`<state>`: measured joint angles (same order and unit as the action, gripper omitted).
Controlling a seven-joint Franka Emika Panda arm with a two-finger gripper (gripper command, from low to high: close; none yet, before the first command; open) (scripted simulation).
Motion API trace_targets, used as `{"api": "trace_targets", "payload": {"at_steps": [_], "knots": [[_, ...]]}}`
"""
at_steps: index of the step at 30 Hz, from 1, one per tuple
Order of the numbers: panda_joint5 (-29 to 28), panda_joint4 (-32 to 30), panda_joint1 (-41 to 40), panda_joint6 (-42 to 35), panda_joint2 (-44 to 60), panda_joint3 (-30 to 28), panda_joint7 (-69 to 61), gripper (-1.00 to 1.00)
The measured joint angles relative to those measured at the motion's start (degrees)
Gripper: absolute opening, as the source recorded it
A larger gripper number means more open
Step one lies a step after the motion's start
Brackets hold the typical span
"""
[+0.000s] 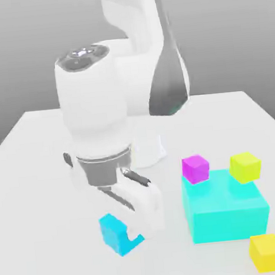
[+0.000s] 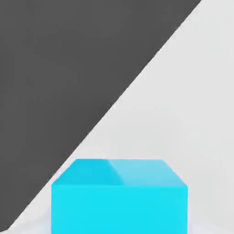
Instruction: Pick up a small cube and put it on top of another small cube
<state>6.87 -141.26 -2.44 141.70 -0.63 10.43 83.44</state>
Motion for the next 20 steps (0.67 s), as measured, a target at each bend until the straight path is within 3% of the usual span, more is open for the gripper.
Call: {"api": "trace_targets", "payload": {"at_steps": [11,17,18,20], "knots": [[5.82,-13.72,19.37,-7.54,-21.36,12.04,-5.01,-1.0],[4.42,-17.84,19.69,3.62,-14.1,15.67,-3.67,-1.0],[4.23,-18.13,19.58,4.8,-13.21,15.91,-3.49,1.0],[4.23,-18.13,19.58,4.8,-13.21,15.91,-3.49,1.0]]}}
